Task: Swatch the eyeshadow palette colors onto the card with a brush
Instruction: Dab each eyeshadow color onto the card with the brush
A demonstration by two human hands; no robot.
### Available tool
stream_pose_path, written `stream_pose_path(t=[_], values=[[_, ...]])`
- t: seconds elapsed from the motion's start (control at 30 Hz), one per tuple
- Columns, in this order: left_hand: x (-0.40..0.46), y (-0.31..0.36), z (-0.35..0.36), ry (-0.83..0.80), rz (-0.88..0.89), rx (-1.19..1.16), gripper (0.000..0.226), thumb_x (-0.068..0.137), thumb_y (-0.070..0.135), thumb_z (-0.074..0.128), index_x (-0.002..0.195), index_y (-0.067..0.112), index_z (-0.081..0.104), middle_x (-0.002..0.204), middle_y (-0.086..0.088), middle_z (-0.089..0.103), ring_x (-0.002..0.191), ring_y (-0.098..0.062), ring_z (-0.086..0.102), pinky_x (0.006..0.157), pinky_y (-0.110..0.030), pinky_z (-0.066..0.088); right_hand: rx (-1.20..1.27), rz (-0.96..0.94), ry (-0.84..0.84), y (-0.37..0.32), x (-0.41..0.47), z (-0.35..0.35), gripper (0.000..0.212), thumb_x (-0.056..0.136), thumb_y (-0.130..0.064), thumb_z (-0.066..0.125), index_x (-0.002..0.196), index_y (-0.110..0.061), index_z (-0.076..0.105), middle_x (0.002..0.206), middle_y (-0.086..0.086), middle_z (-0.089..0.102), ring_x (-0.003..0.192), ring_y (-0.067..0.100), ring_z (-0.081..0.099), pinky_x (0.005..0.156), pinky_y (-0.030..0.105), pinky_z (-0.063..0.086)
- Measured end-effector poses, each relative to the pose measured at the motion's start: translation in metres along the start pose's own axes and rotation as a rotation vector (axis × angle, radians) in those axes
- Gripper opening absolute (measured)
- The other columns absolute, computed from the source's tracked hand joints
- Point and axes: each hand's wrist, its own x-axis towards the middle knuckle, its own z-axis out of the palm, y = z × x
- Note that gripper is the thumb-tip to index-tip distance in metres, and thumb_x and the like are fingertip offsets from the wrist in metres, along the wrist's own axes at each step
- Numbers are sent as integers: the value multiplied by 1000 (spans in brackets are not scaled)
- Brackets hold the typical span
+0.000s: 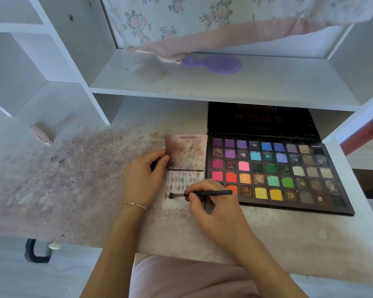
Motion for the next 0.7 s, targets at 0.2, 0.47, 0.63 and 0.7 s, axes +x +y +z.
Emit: stream_pose_path(t=[0.2, 0.47, 0.63, 0.7], values=[[0, 0, 0, 3, -3, 1, 19, 87, 14, 57, 100, 18, 70, 82, 18, 60, 73, -4, 56, 66, -14, 42, -3, -9, -2, 2, 0, 1, 14, 79, -19, 52, 84, -15, 64, 80, -6, 60, 80, 8, 53, 71, 21, 45], [0, -1, 0, -3, 2, 2, 19, 87, 15, 57, 100, 19, 70, 82, 18, 61, 73, -5, 57, 66, -14, 42, -8, -19, 9, 2, 1, 0, 14, 80, -19, 51, 84, -15, 64, 80, -6, 60, 80, 7, 53, 72, 20, 44], [0, -1, 0, 5, 13, -11, 19, 86, 13, 57, 100, 18, 70, 80, 23, 58, 69, 7, 53, 63, -3, 39, -2, -35, 7, 3, 0, 1, 13, 80, -18, 51, 84, -15, 64, 80, -11, 59, 81, 6, 53, 72, 18, 44], [1, -2, 1, 7, 16, -15, 18, 86, 13, 57, 98, 17, 70, 78, 24, 57, 67, 8, 52, 62, -3, 39, 11, -38, 35, 4, 1, 1, 13, 81, -17, 51, 87, -17, 63, 82, -12, 59, 81, 5, 54, 72, 15, 44]])
